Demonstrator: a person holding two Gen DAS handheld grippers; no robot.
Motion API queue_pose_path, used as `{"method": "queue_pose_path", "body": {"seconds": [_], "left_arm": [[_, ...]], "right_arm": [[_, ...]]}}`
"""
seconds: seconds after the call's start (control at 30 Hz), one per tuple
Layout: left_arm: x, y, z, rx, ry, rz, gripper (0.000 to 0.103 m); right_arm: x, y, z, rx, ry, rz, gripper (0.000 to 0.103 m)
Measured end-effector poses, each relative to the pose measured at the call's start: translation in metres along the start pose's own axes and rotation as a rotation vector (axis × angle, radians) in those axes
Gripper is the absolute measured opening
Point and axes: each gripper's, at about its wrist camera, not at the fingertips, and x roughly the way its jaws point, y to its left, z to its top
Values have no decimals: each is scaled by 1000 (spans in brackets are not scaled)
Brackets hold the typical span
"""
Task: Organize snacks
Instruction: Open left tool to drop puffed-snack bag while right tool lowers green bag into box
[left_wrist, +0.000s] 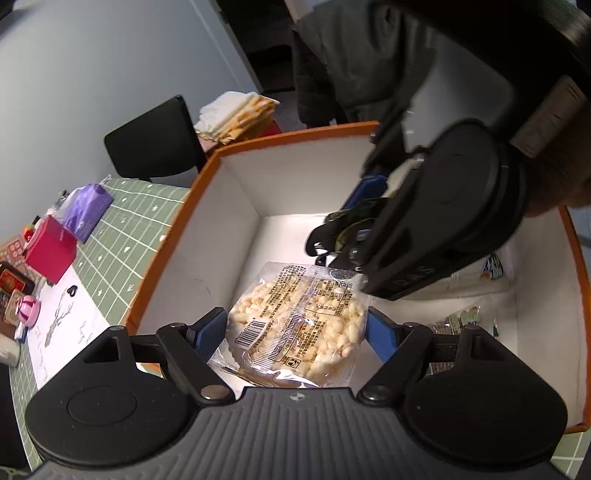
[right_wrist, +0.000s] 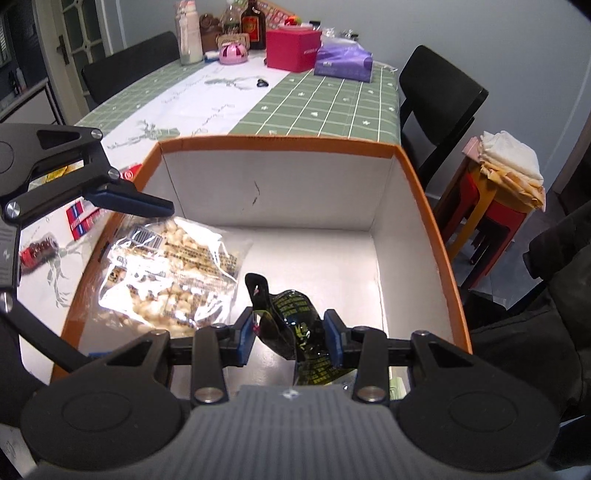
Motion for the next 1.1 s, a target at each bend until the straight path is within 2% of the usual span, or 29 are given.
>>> {"method": "queue_pose_path", "body": {"seconds": [0.5, 0.63, 0.73, 0.8, 0.93, 1.03, 1.1], "left_arm": [[31, -5, -6, 22, 106, -65, 92], [32, -1, -5, -7, 133, -121, 92], [32, -3, -7, 15, 132, -95, 95], [32, -3, -7, 20, 135, -84, 96], [32, -5, -7, 32, 144, -54, 96], [27, -4, -7, 4, 138, -50, 96], [24, 0, -5, -30, 130, -69, 96]], "right_arm": [[31, 9, 4, -82, 181, -5, 39], [38, 12, 6, -95, 211, -10, 39], [41, 13, 8, -99, 216, -17, 41], [41, 13, 7, -98, 212, -26, 51], [38, 14, 5, -103, 203, -35, 52], [33, 16, 2, -102, 192, -42, 54], [31, 16, 1, -97, 188, -37, 58]]}}
